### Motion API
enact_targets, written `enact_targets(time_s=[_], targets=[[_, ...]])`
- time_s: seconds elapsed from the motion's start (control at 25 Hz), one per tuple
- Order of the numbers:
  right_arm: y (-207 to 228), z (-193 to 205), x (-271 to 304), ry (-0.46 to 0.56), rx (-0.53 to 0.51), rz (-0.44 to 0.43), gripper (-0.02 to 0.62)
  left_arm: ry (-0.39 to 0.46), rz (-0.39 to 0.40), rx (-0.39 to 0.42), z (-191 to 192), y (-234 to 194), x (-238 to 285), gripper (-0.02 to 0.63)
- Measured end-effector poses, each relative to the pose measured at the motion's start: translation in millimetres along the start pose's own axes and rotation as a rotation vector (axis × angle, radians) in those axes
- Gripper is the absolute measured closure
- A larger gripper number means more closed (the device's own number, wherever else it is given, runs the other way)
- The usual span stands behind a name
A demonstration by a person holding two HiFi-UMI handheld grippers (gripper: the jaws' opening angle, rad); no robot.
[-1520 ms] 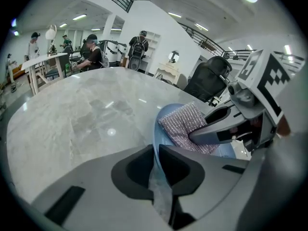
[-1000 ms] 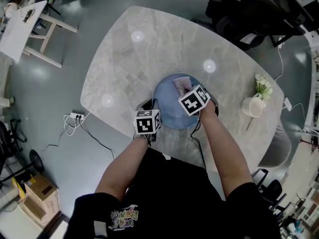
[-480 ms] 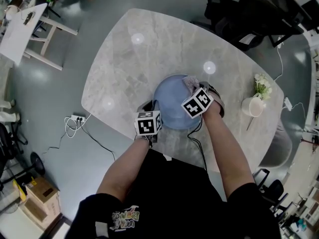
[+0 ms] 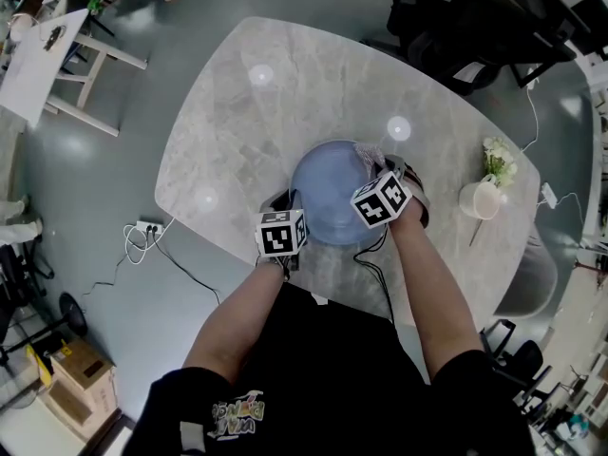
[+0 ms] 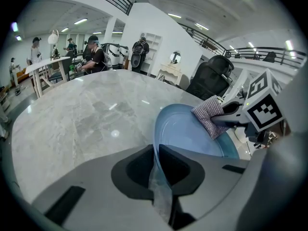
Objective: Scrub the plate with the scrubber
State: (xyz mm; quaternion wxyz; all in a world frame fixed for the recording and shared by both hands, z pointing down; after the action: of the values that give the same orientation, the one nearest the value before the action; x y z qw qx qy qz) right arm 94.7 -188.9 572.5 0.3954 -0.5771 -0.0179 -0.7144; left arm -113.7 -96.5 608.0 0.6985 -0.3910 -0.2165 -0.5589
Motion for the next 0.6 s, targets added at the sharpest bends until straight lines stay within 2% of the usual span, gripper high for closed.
enact_targets(time_s=[0.4,0.48,0.6], targets=[[13.5,9.0,-29.6,0.130,0.158,0.058,0.517,-0.001,-0.010,-0.059,0.9,-0.7,-1.4,0.563],[13.4,11.6,-35.2,0.151,0.221,0.035,0.518,0.001,-0.014,-0.074,1.0,-0.7,-1.6,0.563],[8.9,15.6,-40.6,0.186,0.344,-0.044,0.520,0.003,-0.019,-0.089,1.7,0.1,-1.9,0.565]])
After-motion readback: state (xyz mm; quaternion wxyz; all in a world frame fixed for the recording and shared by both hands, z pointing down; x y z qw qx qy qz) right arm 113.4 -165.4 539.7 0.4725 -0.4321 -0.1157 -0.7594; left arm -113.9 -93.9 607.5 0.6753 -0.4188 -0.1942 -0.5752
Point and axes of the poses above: the fingertips, and each gripper's own axes: x forward along the fingers, y to its right, z out of its underside, the point moved 6 cm from there along -x, backward along the fingers, and after that the axes turned 3 degrees about y, right-handed, at the moved point
